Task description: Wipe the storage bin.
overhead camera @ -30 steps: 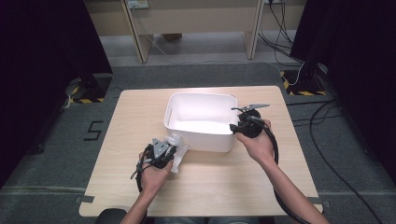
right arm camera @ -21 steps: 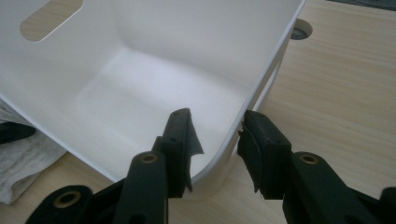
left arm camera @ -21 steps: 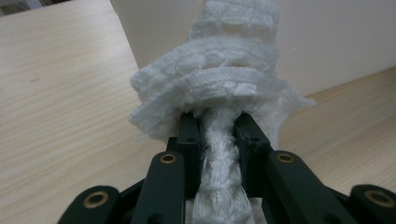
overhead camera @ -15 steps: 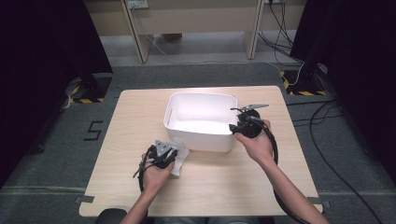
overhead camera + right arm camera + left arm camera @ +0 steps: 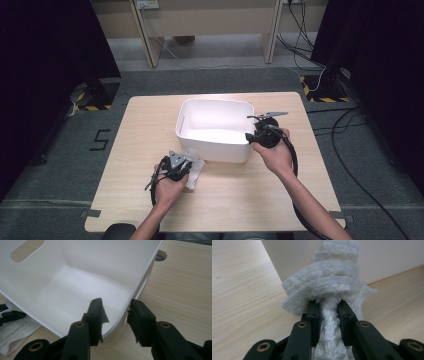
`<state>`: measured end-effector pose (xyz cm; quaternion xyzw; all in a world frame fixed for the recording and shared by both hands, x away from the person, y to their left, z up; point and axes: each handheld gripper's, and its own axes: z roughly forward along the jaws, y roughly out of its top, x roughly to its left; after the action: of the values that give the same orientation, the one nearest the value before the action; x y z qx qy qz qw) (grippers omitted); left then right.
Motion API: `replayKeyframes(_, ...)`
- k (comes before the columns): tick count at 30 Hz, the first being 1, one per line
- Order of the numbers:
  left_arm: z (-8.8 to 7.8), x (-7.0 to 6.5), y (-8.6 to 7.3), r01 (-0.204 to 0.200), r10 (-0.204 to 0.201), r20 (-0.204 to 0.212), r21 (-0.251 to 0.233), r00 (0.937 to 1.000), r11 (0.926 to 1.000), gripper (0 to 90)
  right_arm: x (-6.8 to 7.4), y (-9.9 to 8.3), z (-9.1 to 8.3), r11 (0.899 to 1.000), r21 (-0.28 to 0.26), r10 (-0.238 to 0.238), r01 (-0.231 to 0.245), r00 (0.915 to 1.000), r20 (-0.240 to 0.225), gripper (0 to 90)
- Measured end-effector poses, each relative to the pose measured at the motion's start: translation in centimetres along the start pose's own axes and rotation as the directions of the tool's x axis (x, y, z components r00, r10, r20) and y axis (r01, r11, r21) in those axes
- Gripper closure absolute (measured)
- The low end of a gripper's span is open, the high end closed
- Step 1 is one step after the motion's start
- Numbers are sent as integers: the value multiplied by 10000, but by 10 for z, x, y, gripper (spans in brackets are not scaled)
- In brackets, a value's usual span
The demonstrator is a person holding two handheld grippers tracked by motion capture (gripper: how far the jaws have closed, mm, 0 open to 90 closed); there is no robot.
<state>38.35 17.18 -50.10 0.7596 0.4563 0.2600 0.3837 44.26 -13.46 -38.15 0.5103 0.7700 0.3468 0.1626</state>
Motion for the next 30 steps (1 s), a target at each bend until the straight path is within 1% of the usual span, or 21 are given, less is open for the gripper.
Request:
replayKeyframes(1, -2, -1, 1, -11, 10, -56, -124, 10000, 9999, 750, 0, 0, 0, 10000, 3, 30, -30, 10000, -19, 634)
replayKeyframes(2, -3, -1, 3, -82, 80, -91, -138, 9999, 9999, 750, 0, 0, 0, 10000, 16, -4, 4, 10000, 0, 634)
replayKeyframes(6, -6, -1, 7, -77, 75, -72, -277, 9999, 9996, 750, 0, 0, 0, 10000, 17, 32, -32, 10000, -7, 634)
replayKeyframes(7, -9, -2, 9, -172, 167, -143, -377, 9998, 9991, 750, 0, 0, 0, 10000, 17, -2, 2, 10000, 8, 634)
replayKeyframes(11, -13, -4, 13, -148, 144, -72, -530, 9999, 9985, 750, 0, 0, 0, 10000, 12, 4, -4, 10000, 7, 634)
replayKeyframes(12, -18, -5, 18, -194, 191, -47, -691, 9998, 9974, 750, 0, 0, 0, 10000, 5, 5, -5, 10000, 12, 634)
replayKeyframes(13, -18, -5, 18, -194, 191, -47, -691, 9998, 9974, 750, 0, 0, 0, 10000, 5, 5, -5, 10000, 12, 634)
replayKeyframes(14, -22, -7, 23, -226, 225, -25, -911, 9997, 9956, 750, 0, 0, 0, 10000, 5, 3, -3, 10000, 18, 635)
replayKeyframes(16, -26, -8, 27, -229, 233, 22, -1097, 9997, 9937, 750, 0, 0, 0, 10000, -6, 3, -3, 10000, 10, 635)
replayKeyframes(17, -27, -8, 29, -265, 267, 5, -1135, 9996, 9932, 750, 0, 0, 0, 10000, -4, -14, 14, 10000, 29, 635)
replayKeyframes(20, -31, -9, 34, -214, 217, 8, -1217, 9998, 9923, 750, 0, 0, 0, 10000, 2, 13, -13, 10000, 8, 634)
replayKeyframes(25, -38, -8, 39, -113, 100, -105, -1323, 9999, 9911, 750, 1, 0, 0, 10000, 20, 12, -12, 10000, 19, 635)
replayKeyframes(27, -40, -8, 41, -145, 128, -128, -1377, 9998, 9904, 750, 1, 0, 0, 10000, 19, 13, -13, 10000, 17, 635)
replayKeyframes(30, -45, -9, 47, -231, 209, -169, -1461, 9996, 9890, 750, 0, 0, 0, 10000, 2, -35, 35, 10000, 25, 636)
